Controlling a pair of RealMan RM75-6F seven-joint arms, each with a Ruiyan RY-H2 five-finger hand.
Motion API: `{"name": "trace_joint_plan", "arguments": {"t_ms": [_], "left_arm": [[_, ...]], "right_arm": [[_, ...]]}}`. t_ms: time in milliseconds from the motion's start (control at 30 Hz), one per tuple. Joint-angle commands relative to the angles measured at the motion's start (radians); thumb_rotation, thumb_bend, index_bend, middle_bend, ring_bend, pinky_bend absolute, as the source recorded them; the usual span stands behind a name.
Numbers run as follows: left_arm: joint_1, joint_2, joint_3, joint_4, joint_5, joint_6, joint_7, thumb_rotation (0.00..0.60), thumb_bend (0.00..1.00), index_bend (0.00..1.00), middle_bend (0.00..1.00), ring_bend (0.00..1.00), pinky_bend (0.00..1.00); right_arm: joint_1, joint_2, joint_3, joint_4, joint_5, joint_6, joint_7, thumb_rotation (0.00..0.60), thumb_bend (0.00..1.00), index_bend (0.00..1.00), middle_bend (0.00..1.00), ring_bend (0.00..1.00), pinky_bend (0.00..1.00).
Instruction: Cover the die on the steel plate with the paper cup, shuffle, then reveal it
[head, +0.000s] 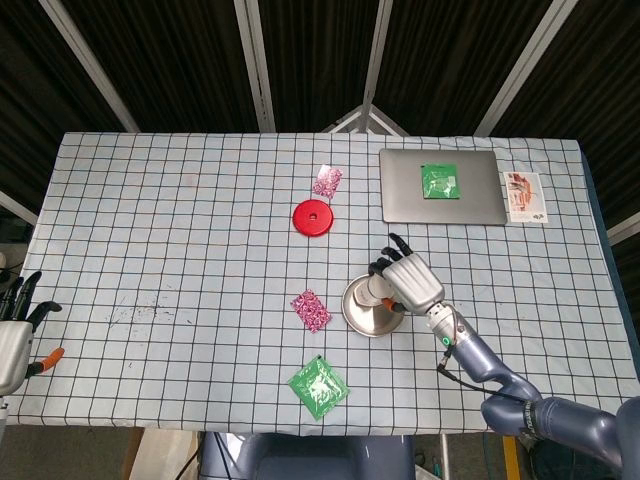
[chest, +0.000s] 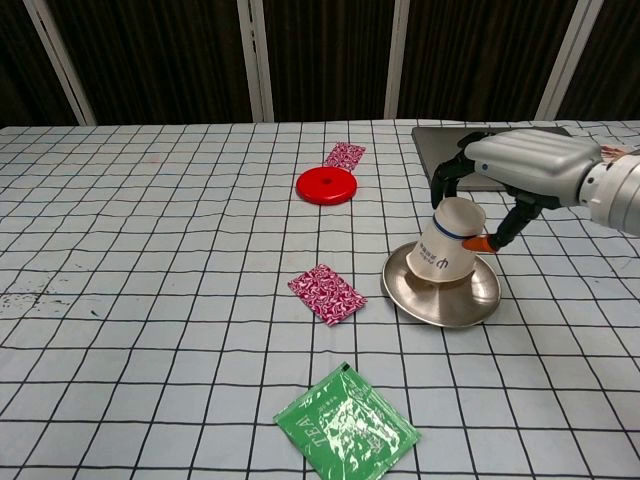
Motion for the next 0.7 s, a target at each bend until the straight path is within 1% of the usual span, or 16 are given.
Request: {"name": "trace_joint_plan", "arguments": {"t_ms": [33, 300, 533, 700], "left_arm": [[0.000, 0.000, 0.000, -0.001, -0.001, 0.000, 0.002, 0.600, 0.23, 0.35, 0.00, 0.00, 0.13], [-0.002, 0.000, 0.001, -0.002, -0.002, -0.004, 0.003, 0.600, 0.23, 0.35, 0.00, 0.00, 0.13], [-0.001, 0.000, 0.002, -0.004, 0.000, -0.003, 0.003, 0.600, 0.24, 0.35, 0.00, 0.00, 0.13], [-0.003, -0.001, 0.003, -0.004, 0.000, -0.006, 0.004, 0.600, 0.24, 0.35, 0.00, 0.00, 0.13]], "right_arm": [[-0.008, 0.007, -0.008, 0.005, -0.004, 0.003, 0.005, 0.600, 0.42, 0.56, 0.51, 0.23, 0.00], [-0.047, 0.053, -0.057, -0.041, -0.041, 0.023, 0.029, 0.600, 0.42, 0.57, 0.51, 0.23, 0.00], [-0.061, 0.071, -0.073, -0.068, -0.066, 0.040, 0.024, 0.600, 0.42, 0.57, 0.51, 0.23, 0.00], [-0.061, 0.075, -0.072, -0.089, -0.070, 0.038, 0.025, 0.600, 0.42, 0.57, 0.51, 0.23, 0.00]]}}
